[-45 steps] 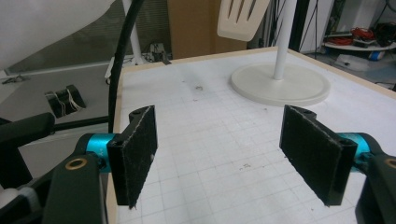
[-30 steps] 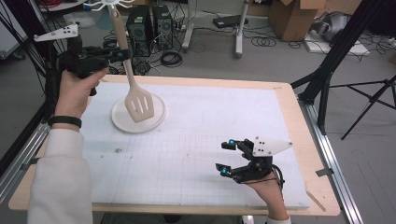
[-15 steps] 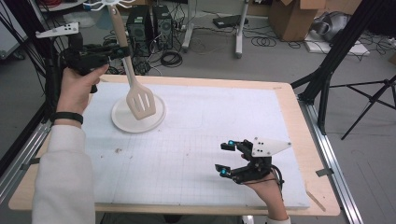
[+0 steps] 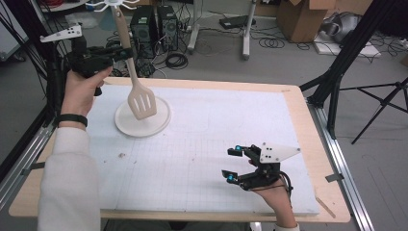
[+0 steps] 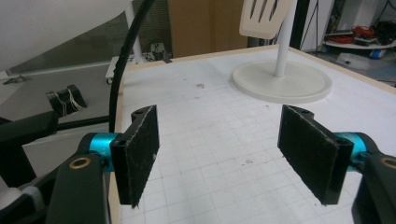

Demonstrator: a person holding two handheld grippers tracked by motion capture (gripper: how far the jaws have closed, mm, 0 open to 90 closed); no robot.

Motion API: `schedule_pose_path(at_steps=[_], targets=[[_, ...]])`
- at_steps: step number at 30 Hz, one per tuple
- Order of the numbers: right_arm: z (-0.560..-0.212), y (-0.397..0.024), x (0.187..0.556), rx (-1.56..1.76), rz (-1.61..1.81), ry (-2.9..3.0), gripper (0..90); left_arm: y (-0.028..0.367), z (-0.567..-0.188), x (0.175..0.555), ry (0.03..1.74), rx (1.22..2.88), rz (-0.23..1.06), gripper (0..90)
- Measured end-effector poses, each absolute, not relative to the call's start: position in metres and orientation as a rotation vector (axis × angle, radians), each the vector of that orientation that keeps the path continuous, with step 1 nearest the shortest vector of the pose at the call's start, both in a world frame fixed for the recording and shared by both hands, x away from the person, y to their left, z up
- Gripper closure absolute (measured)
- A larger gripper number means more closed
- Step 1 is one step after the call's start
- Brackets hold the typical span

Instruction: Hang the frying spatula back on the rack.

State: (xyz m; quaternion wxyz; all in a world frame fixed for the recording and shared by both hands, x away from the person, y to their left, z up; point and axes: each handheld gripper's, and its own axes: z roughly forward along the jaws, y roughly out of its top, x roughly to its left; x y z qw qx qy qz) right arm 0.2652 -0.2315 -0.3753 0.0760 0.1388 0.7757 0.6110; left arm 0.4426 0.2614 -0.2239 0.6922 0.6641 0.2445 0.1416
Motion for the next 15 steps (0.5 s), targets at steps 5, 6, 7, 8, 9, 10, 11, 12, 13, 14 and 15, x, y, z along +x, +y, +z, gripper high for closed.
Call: schedule_pose_path(at_steps=[5,6,7,8,9,10,11,12,13,14,15], targets=[[-0.375,-0.231,0.264,0.412,1.833,2.319,28.7,0.266,-0.230,0.440,0.582,1.473,0.356,57.6],[-0.375,-0.232,0.264,0.410,1.829,2.311,28.6,0.268,-0.232,0.438,0.583,1.472,0.362,55.0],[-0.375,-0.232,0.264,0.411,1.830,2.312,28.7,0.270,-0.234,0.436,0.581,1.482,0.368,53.3],[-0.375,-0.232,0.264,0.413,1.829,2.313,28.7,0.272,-0.236,0.434,0.575,1.493,0.374,50.3],[-0.375,-0.232,0.264,0.414,1.827,2.313,28.7,0.274,-0.239,0.431,0.580,1.501,0.382,47.9],[-0.375,-0.233,0.264,0.415,1.823,2.313,28.8,0.276,-0.241,0.429,0.586,1.503,0.393,44.9],[-0.375,-0.233,0.264,0.420,1.826,2.312,28.8,0.276,-0.241,0.429,0.586,1.503,0.393,42.0],[-0.376,-0.233,0.264,0.418,1.824,2.313,28.8,0.281,-0.247,0.422,0.578,1.507,0.404,39.9],[-0.376,-0.233,0.264,0.421,1.823,2.315,28.8,0.283,-0.249,0.418,0.584,1.509,0.407,37.6],[-0.376,-0.233,0.264,0.423,1.823,2.314,28.8,0.285,-0.251,0.414,0.578,1.511,0.404,34.0],[-0.377,-0.234,0.264,0.423,1.822,2.316,28.8,0.285,-0.251,0.414,0.578,1.511,0.404,30.9]])
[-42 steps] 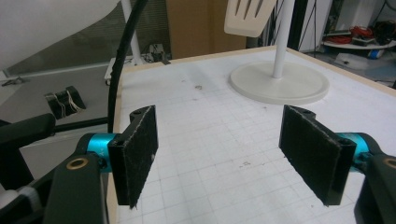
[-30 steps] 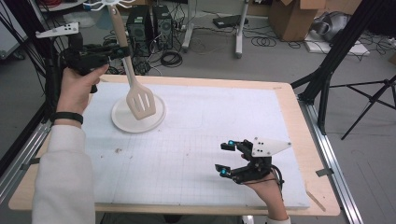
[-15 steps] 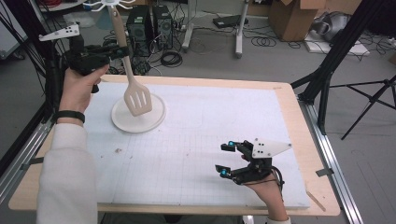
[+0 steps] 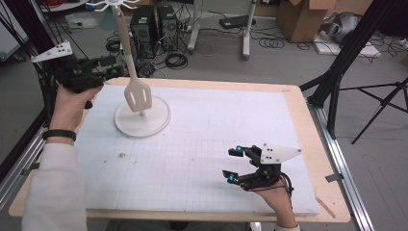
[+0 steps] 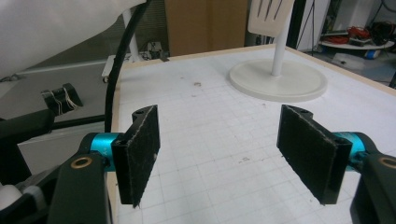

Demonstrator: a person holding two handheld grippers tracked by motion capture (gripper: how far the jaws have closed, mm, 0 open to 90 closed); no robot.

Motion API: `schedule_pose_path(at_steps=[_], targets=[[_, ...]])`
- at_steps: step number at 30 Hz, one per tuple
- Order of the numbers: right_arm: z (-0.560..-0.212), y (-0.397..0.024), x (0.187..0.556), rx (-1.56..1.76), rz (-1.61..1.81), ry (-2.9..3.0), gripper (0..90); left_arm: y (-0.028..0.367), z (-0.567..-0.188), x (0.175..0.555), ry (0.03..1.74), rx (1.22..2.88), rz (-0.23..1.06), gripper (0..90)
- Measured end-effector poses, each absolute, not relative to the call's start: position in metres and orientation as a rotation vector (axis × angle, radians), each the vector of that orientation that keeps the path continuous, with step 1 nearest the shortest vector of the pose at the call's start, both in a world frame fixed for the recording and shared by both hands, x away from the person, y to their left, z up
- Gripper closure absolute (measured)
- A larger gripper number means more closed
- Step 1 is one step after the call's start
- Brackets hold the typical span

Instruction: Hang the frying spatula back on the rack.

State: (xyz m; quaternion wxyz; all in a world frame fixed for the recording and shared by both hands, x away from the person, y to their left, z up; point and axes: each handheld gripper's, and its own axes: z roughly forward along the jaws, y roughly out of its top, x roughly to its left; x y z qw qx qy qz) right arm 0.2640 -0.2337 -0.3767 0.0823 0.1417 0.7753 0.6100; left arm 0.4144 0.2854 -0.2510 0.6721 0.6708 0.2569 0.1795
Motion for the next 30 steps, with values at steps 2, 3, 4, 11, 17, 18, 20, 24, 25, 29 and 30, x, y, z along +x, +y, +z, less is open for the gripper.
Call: schedule_pose_path(at_steps=[2,3,4,11,17,18,20,24,25,29,30], targets=[[-0.377,-0.234,0.264,0.428,1.820,2.314,28.8,0.288,-0.256,0.400,0.540,1.516,0.405,28.9],[-0.377,-0.234,0.264,0.429,1.819,2.311,28.7,0.288,-0.258,0.395,0.523,1.523,0.408,26.7],[-0.377,-0.234,0.265,0.429,1.820,2.311,28.7,0.287,-0.259,0.390,0.512,1.532,0.411,25.4],[-0.378,-0.234,0.266,0.433,1.817,2.321,28.6,0.274,-0.279,0.351,0.419,1.557,0.396,20.6],[-0.378,-0.234,0.268,0.442,1.810,2.328,28.2,0.255,-0.309,0.323,0.355,1.588,0.328,19.6],[-0.378,-0.234,0.268,0.444,1.809,2.329,28.1,0.252,-0.315,0.320,0.352,1.595,0.318,19.5],[-0.379,-0.234,0.268,0.446,1.805,2.332,27.8,0.247,-0.325,0.314,0.340,1.593,0.292,18.5],[-0.381,-0.234,0.270,0.463,1.771,2.333,27.5,0.238,-0.341,0.301,0.314,1.607,0.260,17.8],[-0.382,-0.235,0.270,0.473,1.770,2.341,27.2,0.236,-0.345,0.299,0.308,1.611,0.254,17.8],[-0.384,-0.238,0.272,0.496,1.797,2.328,25.1,0.229,-0.365,0.291,0.314,1.644,0.253,17.8],[-0.384,-0.238,0.272,0.505,1.802,2.331,24.9,0.227,-0.370,0.289,0.316,1.665,0.267,17.7]])
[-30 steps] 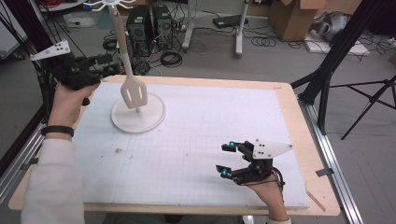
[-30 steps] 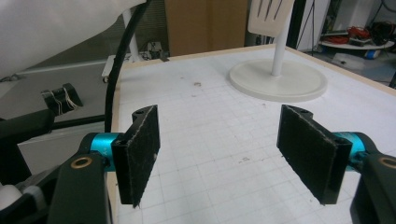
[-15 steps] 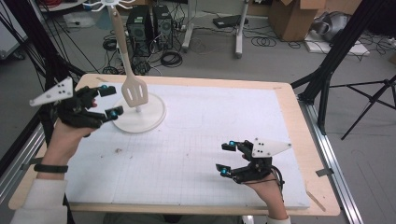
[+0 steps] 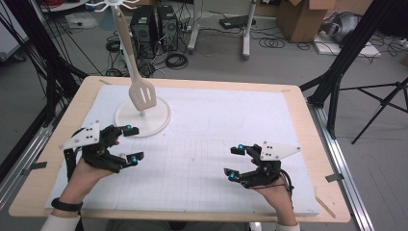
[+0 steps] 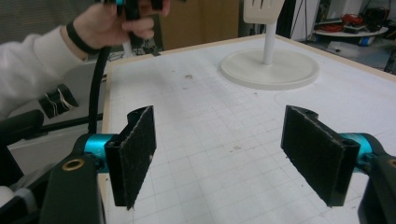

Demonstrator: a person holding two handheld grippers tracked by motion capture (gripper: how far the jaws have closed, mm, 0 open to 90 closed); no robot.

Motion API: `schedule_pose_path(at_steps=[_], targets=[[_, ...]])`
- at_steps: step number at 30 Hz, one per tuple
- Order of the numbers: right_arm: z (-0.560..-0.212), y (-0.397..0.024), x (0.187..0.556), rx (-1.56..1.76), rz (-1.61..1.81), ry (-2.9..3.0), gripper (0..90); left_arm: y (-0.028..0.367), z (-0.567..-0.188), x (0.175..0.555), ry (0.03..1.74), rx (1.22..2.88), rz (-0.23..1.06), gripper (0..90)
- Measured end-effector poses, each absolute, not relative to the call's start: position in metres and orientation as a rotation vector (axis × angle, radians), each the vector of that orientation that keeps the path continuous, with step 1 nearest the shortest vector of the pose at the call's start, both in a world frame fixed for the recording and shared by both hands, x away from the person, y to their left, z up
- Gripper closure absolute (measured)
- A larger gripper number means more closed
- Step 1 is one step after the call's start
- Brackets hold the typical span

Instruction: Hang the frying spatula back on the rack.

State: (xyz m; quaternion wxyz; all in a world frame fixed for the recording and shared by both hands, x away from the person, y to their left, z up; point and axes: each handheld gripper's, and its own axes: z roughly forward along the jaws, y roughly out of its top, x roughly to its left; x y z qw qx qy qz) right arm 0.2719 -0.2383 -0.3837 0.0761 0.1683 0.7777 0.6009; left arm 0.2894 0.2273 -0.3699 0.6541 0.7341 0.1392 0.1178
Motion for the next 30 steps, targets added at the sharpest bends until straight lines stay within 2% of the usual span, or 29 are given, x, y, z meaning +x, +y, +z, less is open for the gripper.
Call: schedule_pose_path(at_steps=[7,13,30], targets=[[-0.386,-0.242,0.274,0.529,1.803,2.330,21.8,0.220,-0.405,0.281,0.333,1.675,0.219,17.3],[-0.388,-0.244,0.275,0.545,1.786,2.333,20.3,0.221,-0.423,0.277,0.360,1.690,0.227,17.4],[-0.392,-0.243,0.276,0.557,1.769,2.361,18.2,0.223,-0.432,0.276,0.368,1.695,0.222,18.0]])
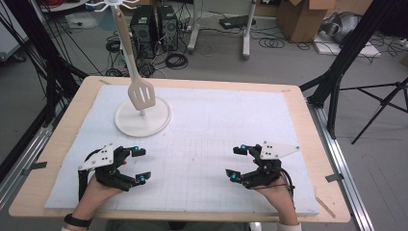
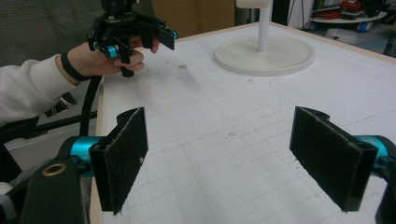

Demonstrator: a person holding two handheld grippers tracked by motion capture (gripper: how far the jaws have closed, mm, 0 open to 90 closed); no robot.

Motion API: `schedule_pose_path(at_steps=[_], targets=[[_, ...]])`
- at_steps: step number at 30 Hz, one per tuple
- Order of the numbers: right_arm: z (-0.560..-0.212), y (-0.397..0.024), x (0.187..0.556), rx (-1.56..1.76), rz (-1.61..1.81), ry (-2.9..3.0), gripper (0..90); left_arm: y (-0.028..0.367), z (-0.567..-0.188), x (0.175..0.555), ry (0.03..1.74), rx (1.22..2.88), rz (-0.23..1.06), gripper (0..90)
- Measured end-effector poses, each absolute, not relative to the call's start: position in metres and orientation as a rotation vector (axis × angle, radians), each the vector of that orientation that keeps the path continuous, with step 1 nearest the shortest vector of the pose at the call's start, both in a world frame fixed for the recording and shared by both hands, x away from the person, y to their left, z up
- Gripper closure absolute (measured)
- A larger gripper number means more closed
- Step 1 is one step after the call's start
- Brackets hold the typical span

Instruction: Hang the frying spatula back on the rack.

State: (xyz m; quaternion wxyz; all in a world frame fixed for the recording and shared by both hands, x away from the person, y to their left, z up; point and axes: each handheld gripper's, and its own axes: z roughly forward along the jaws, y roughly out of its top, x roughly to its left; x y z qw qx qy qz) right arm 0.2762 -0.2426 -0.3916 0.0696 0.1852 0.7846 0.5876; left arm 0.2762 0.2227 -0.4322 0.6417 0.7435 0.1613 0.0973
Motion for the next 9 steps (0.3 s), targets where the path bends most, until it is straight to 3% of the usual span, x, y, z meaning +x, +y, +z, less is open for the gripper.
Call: schedule_pose_path(at_steps=[9], targets=[[-0.3923,-0.2458,0.2781,0.572,1.780,2.346,17.1,0.2275,-0.4308,0.2759,0.380,1.688,0.232,17.9]])
